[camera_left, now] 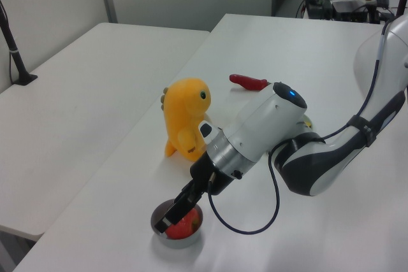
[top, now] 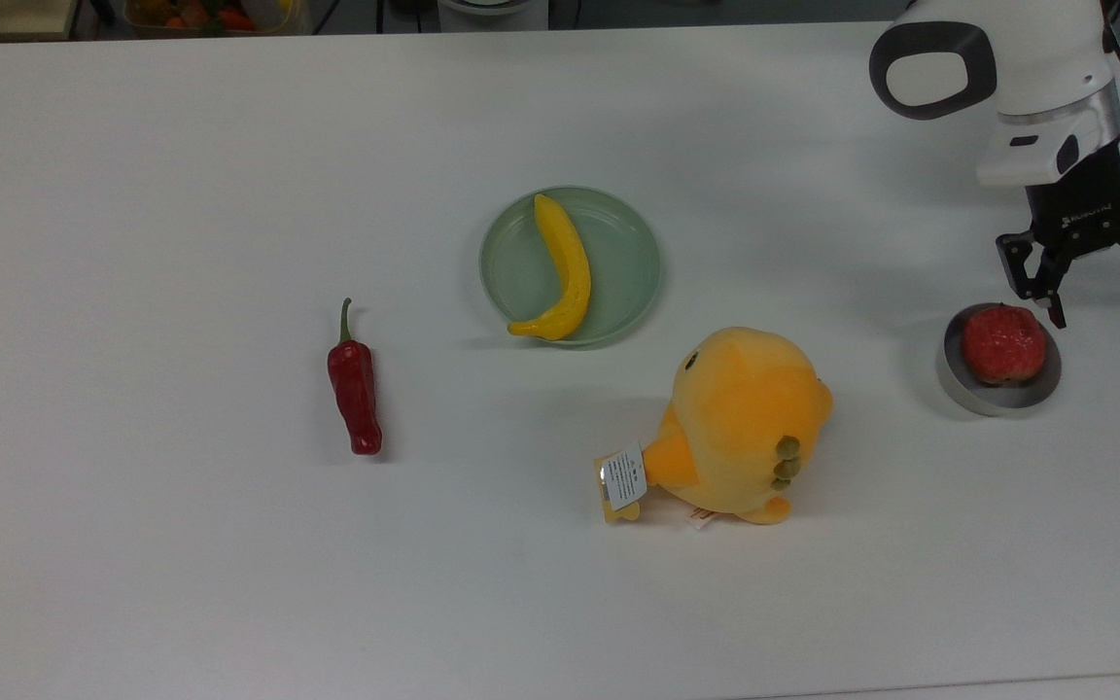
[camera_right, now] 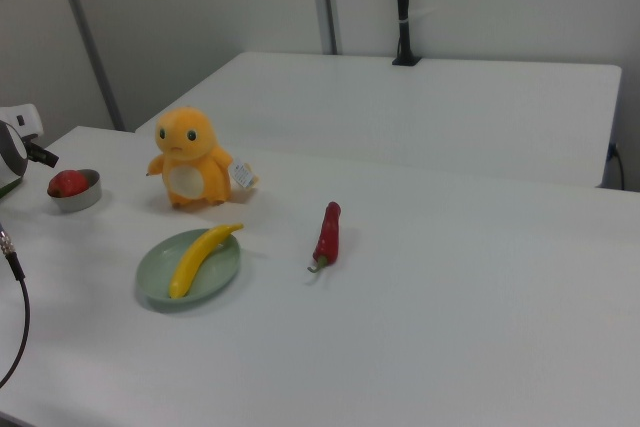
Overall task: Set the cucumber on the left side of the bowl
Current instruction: 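Lower the cucumber beside the bowl and open the gripper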
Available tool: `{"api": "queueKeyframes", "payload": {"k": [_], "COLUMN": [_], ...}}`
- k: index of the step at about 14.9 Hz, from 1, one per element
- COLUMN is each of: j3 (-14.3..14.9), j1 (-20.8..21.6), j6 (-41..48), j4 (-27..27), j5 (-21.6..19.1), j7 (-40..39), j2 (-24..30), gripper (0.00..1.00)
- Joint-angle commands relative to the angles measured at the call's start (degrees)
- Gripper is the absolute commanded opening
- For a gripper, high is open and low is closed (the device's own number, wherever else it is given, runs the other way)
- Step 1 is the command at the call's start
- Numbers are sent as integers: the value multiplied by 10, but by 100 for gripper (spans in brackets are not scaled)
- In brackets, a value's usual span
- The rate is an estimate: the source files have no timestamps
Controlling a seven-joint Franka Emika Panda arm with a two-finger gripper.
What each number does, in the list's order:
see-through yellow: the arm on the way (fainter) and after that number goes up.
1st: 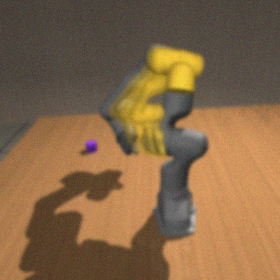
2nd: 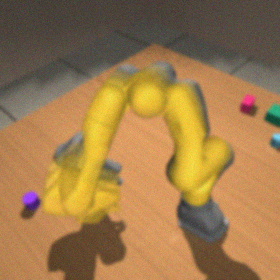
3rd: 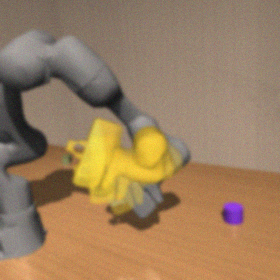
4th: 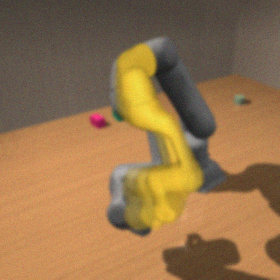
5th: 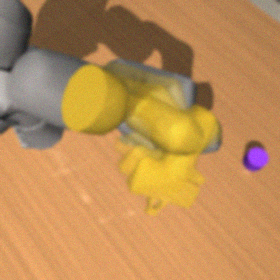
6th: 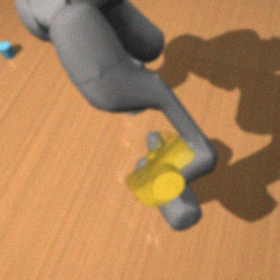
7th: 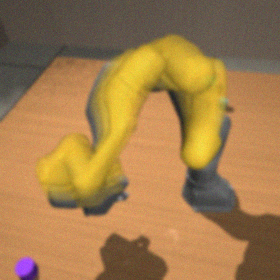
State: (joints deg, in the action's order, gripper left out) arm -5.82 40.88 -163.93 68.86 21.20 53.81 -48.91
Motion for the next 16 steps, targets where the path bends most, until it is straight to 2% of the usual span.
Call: {"api": "queueKeyframes", "payload": {"k": [1, 12, 16], "j3": [19, 19, 13], "j1": [6, 2, -38], "j6": [-17, -16, -9], "j4": [-15, -14, 27], "j5": [12, 11, 8], "j7": [16, 14, 13], "j2": [-12, -5, 64], "gripper": [80, 80, 80]}}
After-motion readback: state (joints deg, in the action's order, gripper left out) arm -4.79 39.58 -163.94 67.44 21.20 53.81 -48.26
